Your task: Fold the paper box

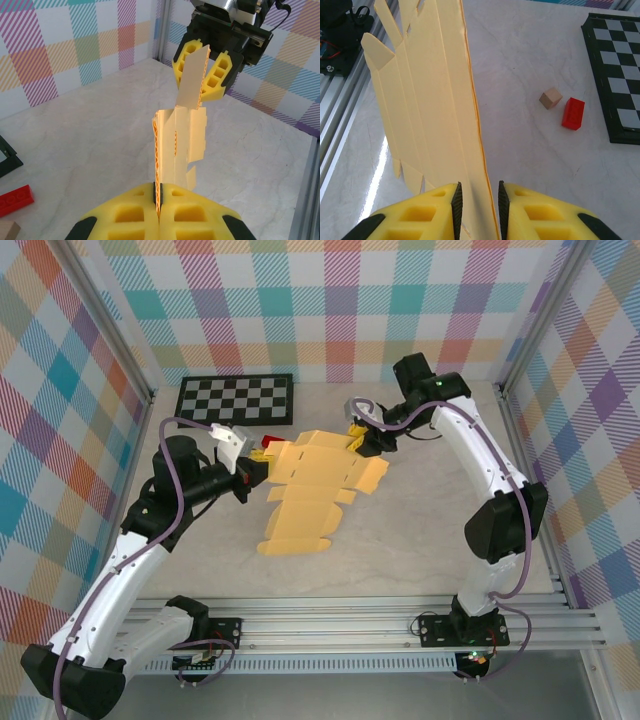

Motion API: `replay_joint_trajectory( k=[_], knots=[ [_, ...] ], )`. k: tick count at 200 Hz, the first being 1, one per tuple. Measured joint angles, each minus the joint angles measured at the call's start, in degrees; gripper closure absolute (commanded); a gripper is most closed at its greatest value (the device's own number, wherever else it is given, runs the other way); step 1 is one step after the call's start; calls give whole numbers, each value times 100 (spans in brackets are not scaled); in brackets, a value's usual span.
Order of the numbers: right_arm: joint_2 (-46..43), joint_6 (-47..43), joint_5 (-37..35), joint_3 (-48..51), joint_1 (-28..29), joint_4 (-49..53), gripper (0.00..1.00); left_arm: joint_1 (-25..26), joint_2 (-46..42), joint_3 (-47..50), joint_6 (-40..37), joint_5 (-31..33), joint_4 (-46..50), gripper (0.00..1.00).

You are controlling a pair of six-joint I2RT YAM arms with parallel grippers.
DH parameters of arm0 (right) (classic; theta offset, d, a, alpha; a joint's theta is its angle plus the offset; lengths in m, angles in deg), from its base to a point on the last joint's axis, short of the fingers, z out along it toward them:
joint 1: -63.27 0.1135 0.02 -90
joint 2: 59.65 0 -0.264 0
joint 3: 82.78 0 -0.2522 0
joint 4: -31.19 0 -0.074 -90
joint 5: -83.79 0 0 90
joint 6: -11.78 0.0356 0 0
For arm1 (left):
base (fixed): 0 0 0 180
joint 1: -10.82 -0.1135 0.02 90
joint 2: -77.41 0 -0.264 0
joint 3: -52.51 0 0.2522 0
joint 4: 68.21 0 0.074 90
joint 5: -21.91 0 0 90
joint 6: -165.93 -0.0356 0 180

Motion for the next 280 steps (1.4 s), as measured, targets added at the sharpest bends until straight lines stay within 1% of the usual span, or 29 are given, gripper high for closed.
replay_joint_trajectory(
  k=[52, 83, 95, 103, 113, 119, 128, 137, 142, 148, 169, 182, 208, 229, 250, 280],
  knots=[
    [0, 0, -59, 0, -2, 15, 74, 2, 0, 0, -24, 149, 4, 100],
    [0, 0, -85, 0, -2, 37, 81, 4, 0, 0, -44, 190, 44, 100],
    [0, -2, -90, 0, -2, 39, 86, 4, 0, 0, -44, 199, 48, 100],
    [0, -7, -101, 0, -2, 42, 91, 4, 0, 0, -44, 214, 48, 100],
    [0, 7, -107, 0, -2, 52, 100, 4, 11, 0, -44, 262, 48, 89],
    [-2, 37, -136, 0, 4, 61, 100, 4, 20, 0, -35, 319, 48, 81],
    [-2, 20, -186, 0, 15, 57, 100, 4, 33, 0, -7, 422, 50, 64],
    [-2, 37, -264, 0, 13, 55, 100, 7, 37, 0, 15, 597, 50, 45],
    [-2, 44, -330, 0, 11, 55, 100, 9, 35, 0, 50, 713, 48, 40],
    [-2, 66, -420, 0, 7, 57, 100, 9, 35, 0, 111, 857, 48, 38],
    [-2, 313, -741, -55, 9, 103, 100, 11, 28, 9, 293, 1464, 24, 38],
    [-2, 551, -1003, -219, 22, 216, 100, 20, -9, 116, 452, 1784, -205, 40],
    [-2, 1121, -1543, -682, 122, 468, 100, 223, -33, 326, 682, 2081, -693, 40],
    [-2, 1460, -1794, -758, 234, 649, 100, 382, 181, 297, 737, 1928, -1165, 39],
    [-4, 1641, -1991, -756, 293, 887, 100, 400, 750, 98, 704, 1585, -1561, 39],
    [-74, 1768, -2175, -649, 321, 1038, 100, 402, 1388, 42, 297, 935, -2116, 40]
  ],
)
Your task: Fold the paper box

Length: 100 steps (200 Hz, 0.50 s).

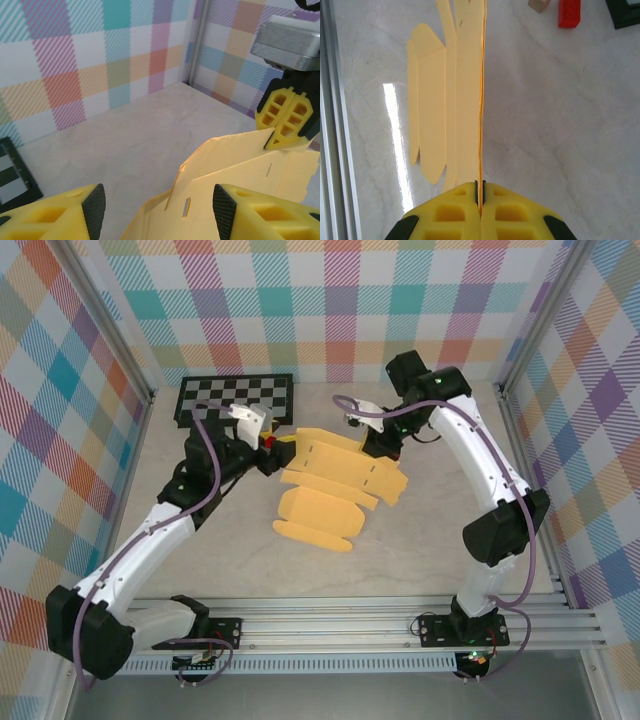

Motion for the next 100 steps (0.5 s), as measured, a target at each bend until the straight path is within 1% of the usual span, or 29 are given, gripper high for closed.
replay_joint_trajectory(
  k=[27, 43, 58, 83, 100],
  knots=[
    [-116, 61, -120, 142, 0, 9, 100, 7, 245, -138, -361, -505, -68, 48],
    [-201, 63, -170, 223, 0, 0, 100, 48, 396, -343, -538, -693, -46, 49],
    [-260, 63, -216, 267, 0, -11, 100, 146, 446, -468, -721, -752, -24, 50],
    [-284, 63, -260, 278, 0, -35, 100, 372, 459, -599, -1029, -774, 164, 58],
    [-286, 68, -278, 315, 0, -81, 100, 448, 535, -667, -1147, -741, 282, 59]
  ],
)
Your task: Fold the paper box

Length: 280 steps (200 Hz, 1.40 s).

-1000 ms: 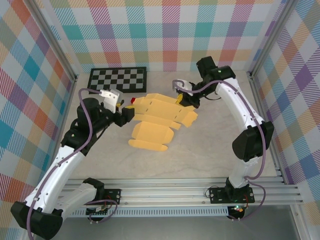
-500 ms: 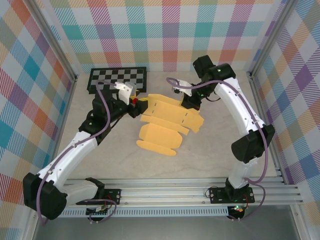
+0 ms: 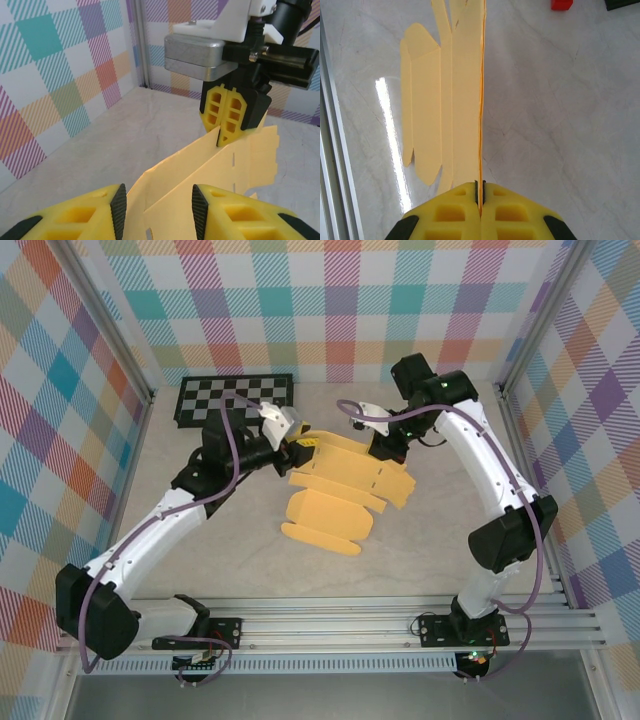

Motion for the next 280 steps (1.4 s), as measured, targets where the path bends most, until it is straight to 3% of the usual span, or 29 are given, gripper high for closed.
replay_joint_trajectory(
  k=[26, 63, 109, 142, 206, 245, 280],
  knots=[
    [0, 15, -50, 24, 0, -22, 100, 28, 162, -85, -116, 103, 216, 61],
    [-4, 149, -201, 68, 0, -107, 100, 203, 354, -278, -184, 511, 363, 78],
    [-188, 321, -599, 570, 55, -680, 100, 614, 568, -289, 619, 1060, 378, 92],
    [-505, 302, -822, 1307, 66, -1342, 100, 621, 730, -195, 1373, 1447, 269, 92],
    [-1436, -175, -1161, 3788, 118, -3648, 100, 621, 750, 730, 2500, 1606, -225, 92],
    [-1318, -299, -1412, 4039, 142, -4256, 100, 610, 815, 1167, 3005, 1609, -474, 92],
    [-1222, -472, -1757, 4262, 170, -4688, 100, 407, 468, 1231, 3115, 1738, -46, 92]
  ],
)
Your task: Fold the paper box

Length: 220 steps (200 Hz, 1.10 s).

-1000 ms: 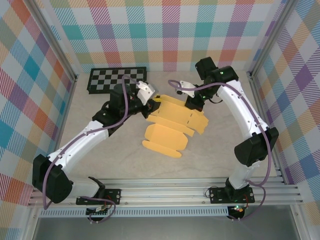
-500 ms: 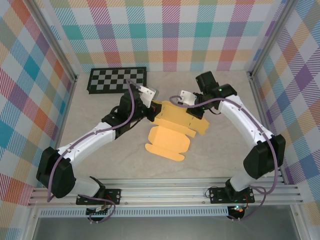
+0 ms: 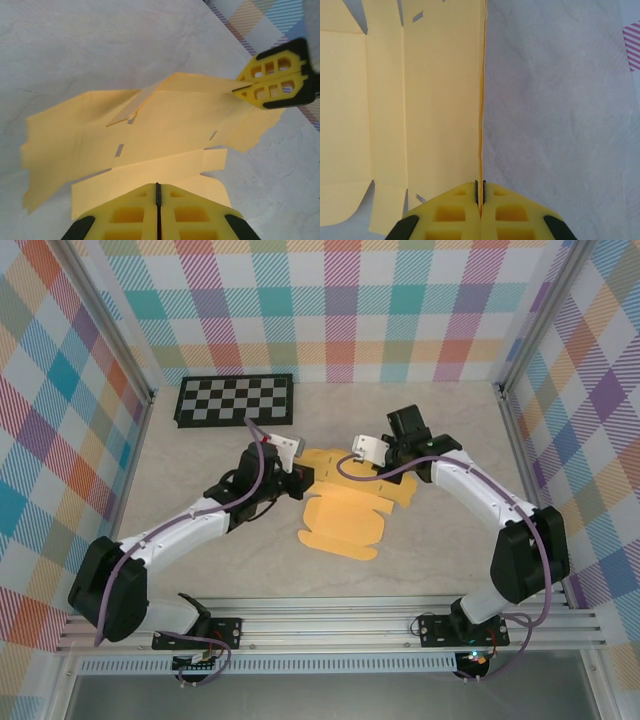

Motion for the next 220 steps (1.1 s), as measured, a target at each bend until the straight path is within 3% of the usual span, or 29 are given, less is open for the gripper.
replay_joint_trajectory(
  k=[51, 78, 130, 138, 151, 160, 186, 220],
  knots=[
    [282, -168, -328, 31, 155, -79, 100, -214, 52, -122, 776, -103, 280, 91],
    [358, -177, -404, 26, 225, -81, 100, -214, 520, -354, 1073, -151, 291, 87],
    [372, -188, -428, 26, 232, -79, 100, -214, 1320, -1193, 1615, 28, 382, 90],
    [372, -188, -426, 26, 232, -81, 100, -214, 1399, -1279, 1681, 61, 402, 85],
    [372, -190, -428, 26, 240, -79, 100, -214, 1550, -1403, 1834, 79, 450, 62],
    [372, -190, -435, 26, 249, -81, 100, -214, 1624, -1443, 1965, 87, 470, 55],
    [372, -212, -448, 26, 282, -81, 100, -210, 1808, -1451, 2264, 90, 474, 52],
    [407, -214, -463, 26, 306, -81, 100, -203, 1928, -1453, 2656, 61, 461, 57]
  ],
)
